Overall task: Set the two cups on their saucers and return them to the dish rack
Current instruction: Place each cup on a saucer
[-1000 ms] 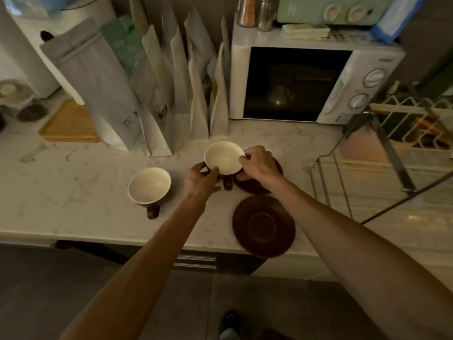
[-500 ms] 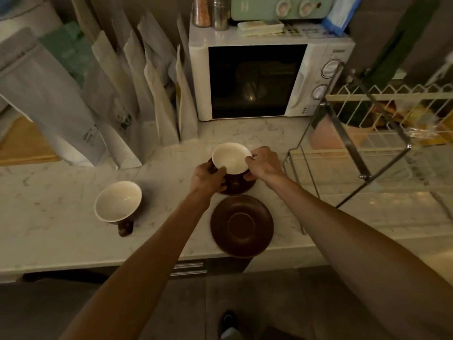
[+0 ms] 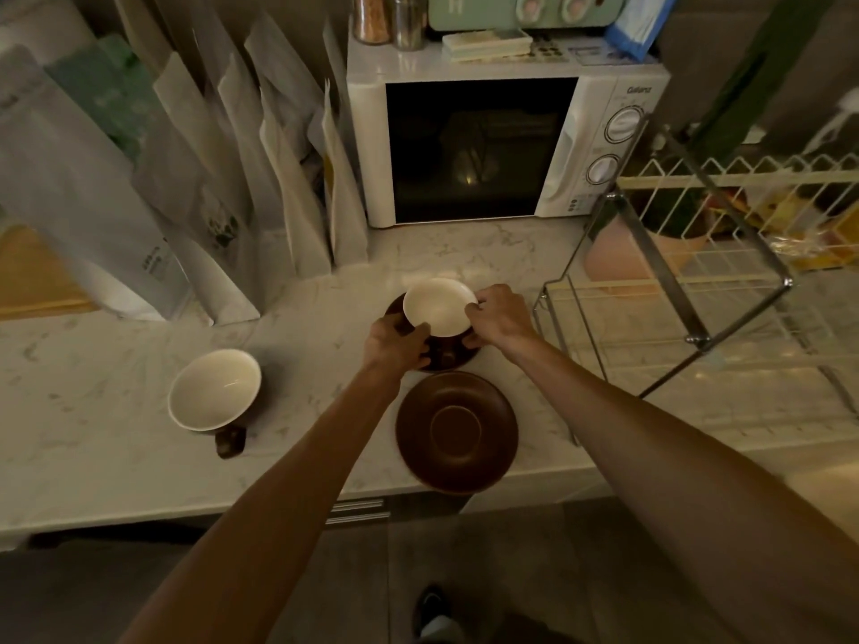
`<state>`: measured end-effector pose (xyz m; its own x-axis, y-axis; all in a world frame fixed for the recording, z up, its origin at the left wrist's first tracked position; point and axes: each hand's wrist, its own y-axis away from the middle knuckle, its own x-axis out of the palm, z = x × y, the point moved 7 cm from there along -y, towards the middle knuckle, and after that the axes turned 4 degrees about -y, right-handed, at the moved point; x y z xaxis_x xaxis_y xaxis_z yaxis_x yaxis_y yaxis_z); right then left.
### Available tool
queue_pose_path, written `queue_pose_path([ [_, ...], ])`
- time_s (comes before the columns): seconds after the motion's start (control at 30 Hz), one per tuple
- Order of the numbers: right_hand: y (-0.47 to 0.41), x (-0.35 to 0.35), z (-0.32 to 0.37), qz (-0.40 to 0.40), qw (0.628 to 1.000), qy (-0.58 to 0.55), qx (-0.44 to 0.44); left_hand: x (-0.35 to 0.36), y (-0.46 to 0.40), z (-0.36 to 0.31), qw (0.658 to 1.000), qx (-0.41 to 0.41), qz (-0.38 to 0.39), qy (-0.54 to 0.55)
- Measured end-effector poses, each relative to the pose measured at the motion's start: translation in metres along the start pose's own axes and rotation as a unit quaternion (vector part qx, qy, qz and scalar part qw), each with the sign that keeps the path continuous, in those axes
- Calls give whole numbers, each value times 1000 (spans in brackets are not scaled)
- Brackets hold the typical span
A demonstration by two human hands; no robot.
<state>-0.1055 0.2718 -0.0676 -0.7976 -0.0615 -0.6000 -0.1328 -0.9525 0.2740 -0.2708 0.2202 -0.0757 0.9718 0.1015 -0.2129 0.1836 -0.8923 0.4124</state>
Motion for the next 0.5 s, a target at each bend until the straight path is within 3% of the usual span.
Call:
queue_pose_path([
  [0.5,2,8,3,17,1000,-18,4,-7,-3,9,999,-14,-8,29],
])
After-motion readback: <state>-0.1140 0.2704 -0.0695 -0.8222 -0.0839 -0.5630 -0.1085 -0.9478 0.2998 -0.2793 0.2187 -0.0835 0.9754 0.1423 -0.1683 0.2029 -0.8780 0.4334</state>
